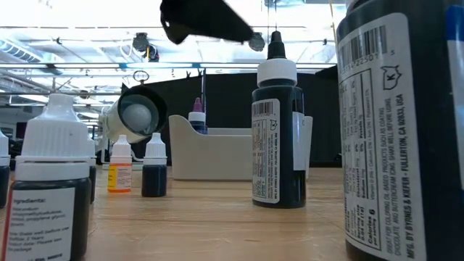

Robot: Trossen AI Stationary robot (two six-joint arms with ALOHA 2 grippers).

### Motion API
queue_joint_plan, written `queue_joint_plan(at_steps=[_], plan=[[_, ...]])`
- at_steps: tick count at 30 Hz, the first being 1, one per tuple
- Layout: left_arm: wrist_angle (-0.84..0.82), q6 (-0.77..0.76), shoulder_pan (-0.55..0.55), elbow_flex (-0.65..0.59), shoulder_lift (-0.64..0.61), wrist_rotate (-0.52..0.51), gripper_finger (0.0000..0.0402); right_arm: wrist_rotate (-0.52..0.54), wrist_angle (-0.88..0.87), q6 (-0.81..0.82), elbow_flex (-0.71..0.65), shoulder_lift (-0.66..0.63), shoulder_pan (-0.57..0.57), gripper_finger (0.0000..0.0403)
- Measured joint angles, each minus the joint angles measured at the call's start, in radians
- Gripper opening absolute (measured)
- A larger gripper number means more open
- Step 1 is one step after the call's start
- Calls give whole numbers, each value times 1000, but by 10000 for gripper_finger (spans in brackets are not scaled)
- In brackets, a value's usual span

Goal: Pick & Place food coloring
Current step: Put the big black food coloring bottle into the gray bin

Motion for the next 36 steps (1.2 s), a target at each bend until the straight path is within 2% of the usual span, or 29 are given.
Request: queue_joint_plan(at_steps=[12, 36], plan=[[84, 33, 41, -3, 70, 66, 257, 0, 0, -5, 0, 0, 0, 0], [155, 113, 44, -3, 103, 86, 257, 0, 0, -19, 0, 0, 0, 0]])
